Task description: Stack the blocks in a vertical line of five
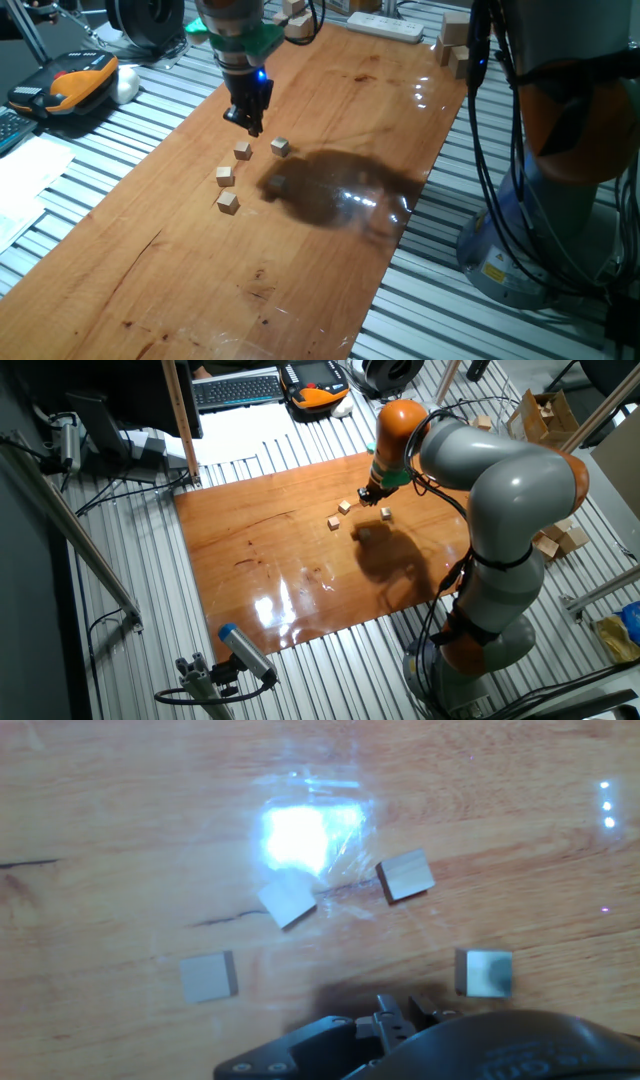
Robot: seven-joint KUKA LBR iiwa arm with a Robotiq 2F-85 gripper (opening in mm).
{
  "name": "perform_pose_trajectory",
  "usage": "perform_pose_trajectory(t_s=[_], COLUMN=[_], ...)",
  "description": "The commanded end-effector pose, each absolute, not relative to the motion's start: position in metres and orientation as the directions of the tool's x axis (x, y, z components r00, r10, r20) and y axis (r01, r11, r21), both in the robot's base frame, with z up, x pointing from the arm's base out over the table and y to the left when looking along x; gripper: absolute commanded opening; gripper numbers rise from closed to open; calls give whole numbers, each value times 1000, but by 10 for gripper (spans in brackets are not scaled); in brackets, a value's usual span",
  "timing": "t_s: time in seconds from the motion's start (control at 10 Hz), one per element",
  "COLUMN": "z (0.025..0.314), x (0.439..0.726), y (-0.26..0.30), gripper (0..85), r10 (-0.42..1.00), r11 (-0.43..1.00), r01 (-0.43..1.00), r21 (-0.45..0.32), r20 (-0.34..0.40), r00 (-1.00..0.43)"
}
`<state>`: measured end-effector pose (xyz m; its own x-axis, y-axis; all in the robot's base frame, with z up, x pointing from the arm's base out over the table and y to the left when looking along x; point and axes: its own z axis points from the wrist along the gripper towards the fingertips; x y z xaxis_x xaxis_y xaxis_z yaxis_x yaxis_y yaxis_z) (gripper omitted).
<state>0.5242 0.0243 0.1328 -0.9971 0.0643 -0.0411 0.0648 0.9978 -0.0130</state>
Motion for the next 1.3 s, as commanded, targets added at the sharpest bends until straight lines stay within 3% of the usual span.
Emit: perform_pose_trajectory(t_s=[0.0,1.2], z=[131,108], x=[521,497], y=[27,39], gripper=[0,0], r10=[67,73], r11=[998,997], r01=[67,72], r21=[-11,12], r20=[-42,-56], r00=[-997,-996])
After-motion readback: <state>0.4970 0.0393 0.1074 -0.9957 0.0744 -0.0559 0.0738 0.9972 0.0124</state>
